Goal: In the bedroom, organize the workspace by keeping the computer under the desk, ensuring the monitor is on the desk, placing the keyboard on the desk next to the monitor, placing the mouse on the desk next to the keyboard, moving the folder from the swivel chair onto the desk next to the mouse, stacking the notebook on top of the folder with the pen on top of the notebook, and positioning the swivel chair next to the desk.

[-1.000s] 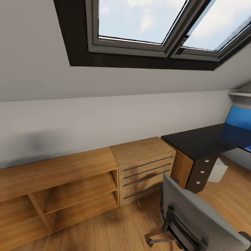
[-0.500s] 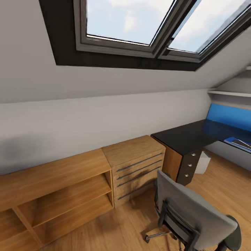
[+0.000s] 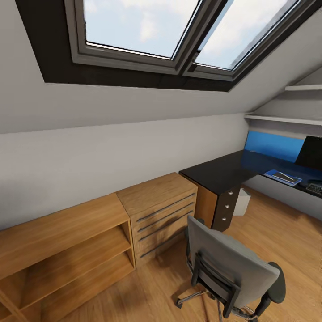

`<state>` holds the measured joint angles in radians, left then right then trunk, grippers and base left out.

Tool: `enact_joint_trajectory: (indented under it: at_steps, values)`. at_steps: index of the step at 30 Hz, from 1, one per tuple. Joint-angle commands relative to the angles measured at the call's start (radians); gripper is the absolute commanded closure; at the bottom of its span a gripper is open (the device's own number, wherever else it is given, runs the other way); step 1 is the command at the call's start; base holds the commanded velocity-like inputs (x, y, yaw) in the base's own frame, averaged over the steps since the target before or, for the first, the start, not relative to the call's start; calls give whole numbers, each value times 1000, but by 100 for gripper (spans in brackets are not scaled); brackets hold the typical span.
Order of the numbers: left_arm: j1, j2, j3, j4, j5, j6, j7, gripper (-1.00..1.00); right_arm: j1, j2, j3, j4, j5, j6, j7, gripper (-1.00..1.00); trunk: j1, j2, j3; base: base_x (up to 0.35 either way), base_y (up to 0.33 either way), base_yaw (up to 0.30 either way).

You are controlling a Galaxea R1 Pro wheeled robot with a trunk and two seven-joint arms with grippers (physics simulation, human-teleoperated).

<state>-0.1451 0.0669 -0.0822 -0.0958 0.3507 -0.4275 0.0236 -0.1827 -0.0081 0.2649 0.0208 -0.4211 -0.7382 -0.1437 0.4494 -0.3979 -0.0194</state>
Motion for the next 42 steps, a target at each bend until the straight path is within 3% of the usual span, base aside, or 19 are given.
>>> enact_joint_trajectory:
  at_steps: [1,14,19,20,26,42]
  values:
    - [-1,3,-9,0,6,-4,2,-100,-1,0,9,2,-2,-3,-6,-100,1,-2,-2,0,1,-75]
    - [-1,19,-10,1,5,-34,-8,-100,-1,-2,8,2,-4,-3,-7,-100,1,-2,-2,0,0,-14]
    - [-1,37,-10,23,4,-100,-102,-100,-1,-2,8,2,-3,-3,-6,-100,1,-2,-2,0,0,-82]
    - [-1,43,-10,35,4,-120,-151,-100,-1,-3,8,2,-2,-3,-6,-100,1,-2,-2,0,0,-175]
    - [-1,57,-10,54,4,-151,-269,-100,-1,-3,8,2,-2,-3,-6,-100,1,-2,-2,0,0,-216]
    - [-1,58,-11,59,4,-159,-302,-100,-1,-5,8,1,-1,-3,-5,-100,1,-2,-17,-49,62,-187]
